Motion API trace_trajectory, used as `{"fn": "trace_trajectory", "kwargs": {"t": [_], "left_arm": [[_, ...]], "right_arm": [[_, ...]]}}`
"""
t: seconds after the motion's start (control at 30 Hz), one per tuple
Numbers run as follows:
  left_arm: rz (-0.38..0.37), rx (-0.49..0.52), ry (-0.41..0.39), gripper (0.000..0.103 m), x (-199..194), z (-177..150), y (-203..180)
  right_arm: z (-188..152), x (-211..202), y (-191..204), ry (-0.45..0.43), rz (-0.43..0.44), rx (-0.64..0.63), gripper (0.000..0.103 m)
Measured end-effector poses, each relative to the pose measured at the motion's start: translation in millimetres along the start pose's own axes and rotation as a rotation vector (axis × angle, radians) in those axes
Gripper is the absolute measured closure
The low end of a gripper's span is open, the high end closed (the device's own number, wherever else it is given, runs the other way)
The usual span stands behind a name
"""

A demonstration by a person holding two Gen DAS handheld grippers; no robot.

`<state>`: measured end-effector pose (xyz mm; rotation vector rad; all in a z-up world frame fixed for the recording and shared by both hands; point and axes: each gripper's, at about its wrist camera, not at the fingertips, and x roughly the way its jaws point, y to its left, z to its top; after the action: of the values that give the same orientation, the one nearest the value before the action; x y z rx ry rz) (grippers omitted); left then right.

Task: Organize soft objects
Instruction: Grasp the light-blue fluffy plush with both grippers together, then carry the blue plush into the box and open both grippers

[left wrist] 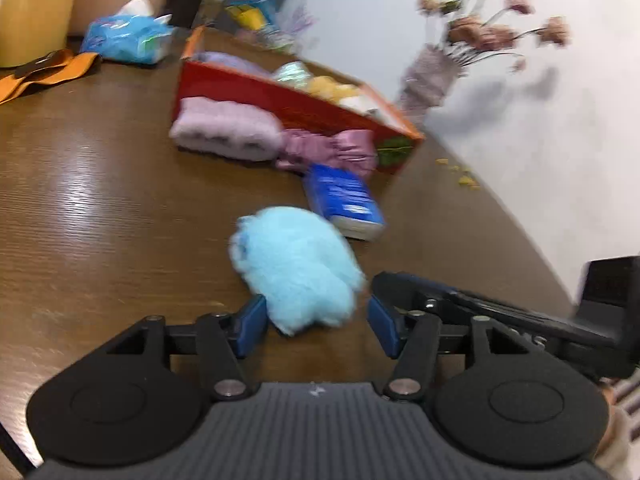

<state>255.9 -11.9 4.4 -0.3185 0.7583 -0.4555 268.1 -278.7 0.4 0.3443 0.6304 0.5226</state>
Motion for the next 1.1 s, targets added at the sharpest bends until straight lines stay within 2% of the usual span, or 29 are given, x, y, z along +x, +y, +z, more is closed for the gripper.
{"fn": "trace_trajectory", "kwargs": {"t": [0.07,0.17,0.3,0.33,0.43,0.5,0.53,0.63,0.77,0.93,1.1], "left_arm": [[0.018,-0.019,-0.027,0.04,-4,-1,1],[0.056,-0.047,-0.025,0.043,-3,6,6],[0.022,-0.124,-0.062,0.045,-6,13,17],[0.025,-0.14,-0.063,0.047,-4,15,20],[0.049,-0.154,-0.05,0.064,6,17,26],[0.037,-0.176,-0.057,0.068,8,17,32],[0.027,-0.186,-0.062,0.069,9,16,35],[0.011,-0.196,-0.056,0.073,10,15,38],[-0.007,-0.168,-0.039,0.076,4,10,30],[-0.062,-0.108,-0.026,0.076,2,7,11],[-0.117,-0.062,-0.073,0.076,5,21,-12]], "right_arm": [[-5,-11,-6,-0.014,-0.002,0.04,0.056],[-7,-17,-9,-0.028,0.002,0.067,0.055],[0,-4,-5,-0.026,0.021,0.071,0.055],[3,1,-4,-0.028,0.029,0.073,0.055],[11,23,-1,-0.005,0.045,0.083,0.055],[15,37,1,0.019,0.02,0.089,0.055],[16,42,1,0.027,0.008,0.096,0.056],[15,48,-3,0.034,0.031,0.124,0.07],[8,36,1,0.034,0.032,0.114,0.074],[-3,6,-1,-0.001,0.006,0.131,0.074],[9,-21,-5,-0.066,-0.014,0.115,0.075]]}}
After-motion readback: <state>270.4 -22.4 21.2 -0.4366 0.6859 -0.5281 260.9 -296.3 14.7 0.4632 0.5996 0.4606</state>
